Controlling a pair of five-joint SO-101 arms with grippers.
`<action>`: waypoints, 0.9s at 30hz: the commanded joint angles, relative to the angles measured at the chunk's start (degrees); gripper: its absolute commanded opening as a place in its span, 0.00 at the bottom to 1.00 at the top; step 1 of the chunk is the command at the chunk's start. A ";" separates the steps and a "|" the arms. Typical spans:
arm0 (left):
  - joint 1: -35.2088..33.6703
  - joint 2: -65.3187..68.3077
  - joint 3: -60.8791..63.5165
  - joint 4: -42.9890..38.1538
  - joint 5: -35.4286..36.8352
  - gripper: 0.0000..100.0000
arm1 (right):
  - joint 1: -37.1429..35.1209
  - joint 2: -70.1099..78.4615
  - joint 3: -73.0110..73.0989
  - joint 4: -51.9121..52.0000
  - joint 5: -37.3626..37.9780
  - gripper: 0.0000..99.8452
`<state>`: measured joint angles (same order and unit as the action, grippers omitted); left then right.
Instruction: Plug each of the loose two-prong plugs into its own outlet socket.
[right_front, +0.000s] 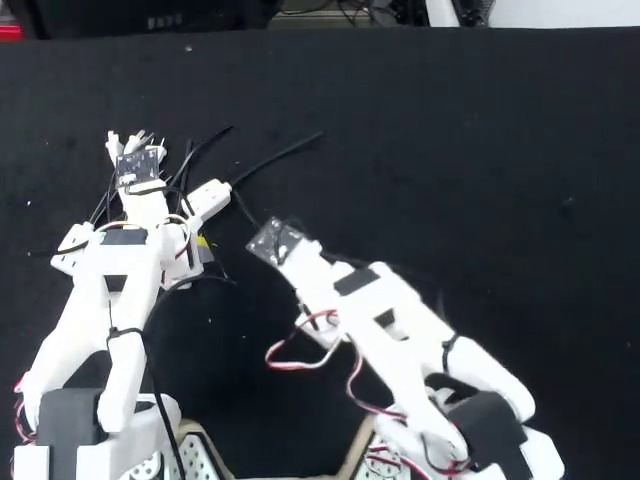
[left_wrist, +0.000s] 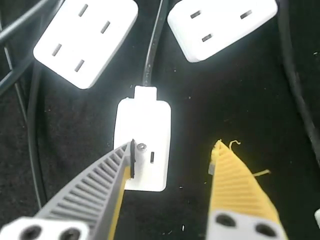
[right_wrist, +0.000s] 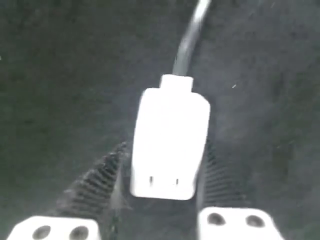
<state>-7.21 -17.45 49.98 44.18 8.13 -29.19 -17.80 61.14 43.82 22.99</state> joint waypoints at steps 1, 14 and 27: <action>-0.48 -0.09 0.40 -0.70 -0.26 0.26 | 6.77 -1.01 -4.09 -0.97 6.51 0.04; -0.48 -0.09 0.40 -0.79 -0.44 0.26 | 20.40 -17.89 2.77 13.54 70.86 0.01; -5.23 -0.09 -0.13 -0.62 -0.09 0.26 | 21.27 -23.60 10.15 10.11 62.68 0.10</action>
<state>-9.23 -17.45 49.98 44.18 8.13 -9.23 -39.60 71.43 55.78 93.67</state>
